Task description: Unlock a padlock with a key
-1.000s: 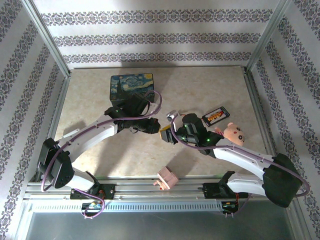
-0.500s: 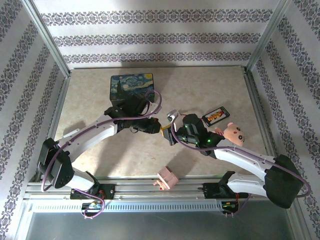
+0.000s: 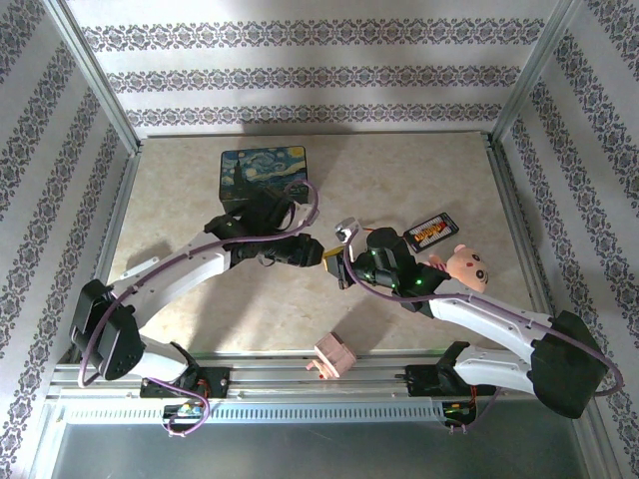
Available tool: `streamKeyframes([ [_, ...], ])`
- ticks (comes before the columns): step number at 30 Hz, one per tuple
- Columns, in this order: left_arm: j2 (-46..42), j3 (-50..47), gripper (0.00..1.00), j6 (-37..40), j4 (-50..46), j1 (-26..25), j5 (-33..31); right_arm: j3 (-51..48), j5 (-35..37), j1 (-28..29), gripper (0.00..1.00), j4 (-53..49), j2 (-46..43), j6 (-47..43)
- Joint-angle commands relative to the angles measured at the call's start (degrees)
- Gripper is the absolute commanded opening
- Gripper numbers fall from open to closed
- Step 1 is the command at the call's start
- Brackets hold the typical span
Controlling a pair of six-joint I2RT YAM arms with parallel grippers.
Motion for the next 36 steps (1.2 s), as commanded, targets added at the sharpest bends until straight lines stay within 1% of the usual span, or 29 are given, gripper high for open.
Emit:
streamKeyframes([
  [1,-3.6,-1.4,0.46,-2.3,3.6,1.4,-1.2,-0.7,2.3,0.4,0.0,1.9,0.1,1.7],
  [2,-4.4,-1.9,0.51,-2.6,4.3,1.6,-2.0,-0.7,2.7,0.4,0.0,1.9,0.1,2.3],
  [4,-6.7,-3.5,0.57,-3.5,6.2,2.6,-3.7,-0.6,3.2,0.1,0.0,1.6,-0.1,4.4],
  [7,-10.2,-6.2,0.6,-4.3,8.9,4.1,-6.1,-0.1,1.4,-1.6,0.0,1.4,-0.4,9.4],
  [11,-13.7,-9.8,0.61,-4.0,13.6,5.0,-8.1,-0.3,-1.2,-3.9,0.0,1.8,-1.8,15.3],
  [12,-14.3,-10.6,0.6,-3.9,15.1,5.0,-8.3,-0.3,-1.7,-4.4,0.0,2.0,-2.4,16.6],
  [14,-14.4,-11.8,0.49,-3.9,17.6,5.1,-7.1,-0.6,-2.4,-5.3,0.0,2.4,-3.8,18.7],
  [16,-13.6,-12.4,0.45,-3.9,19.6,5.1,-4.0,-1.2,-2.8,-6.1,0.0,3.2,-5.5,21.2],
  [20,-11.5,-13.8,0.45,-5.7,25.3,5.0,1.2,-2.3,-4.4,-7.8,0.0,5.1,-8.3,25.7],
  [25,-10.5,-16.5,0.43,-9.8,37.3,4.9,6.6,-3.0,-7.0,-10.1,0.0,7.9,-11.0,31.8],
  [28,-11.0,-18.3,0.43,-11.7,43.1,4.9,6.8,-3.2,-7.6,-11.1,0.0,9.2,-12.7,34.3],
  [32,-10.3,-18.1,0.42,-14.1,46.7,4.9,7.7,-3.4,-7.6,-11.6,0.0,10.2,-14.0,36.2],
  [36,-8.7,-17.9,0.4,-16.7,50.2,4.5,9.3,-4.9,-7.5,-11.8,0.0,13.6,-14.0,39.0],
])
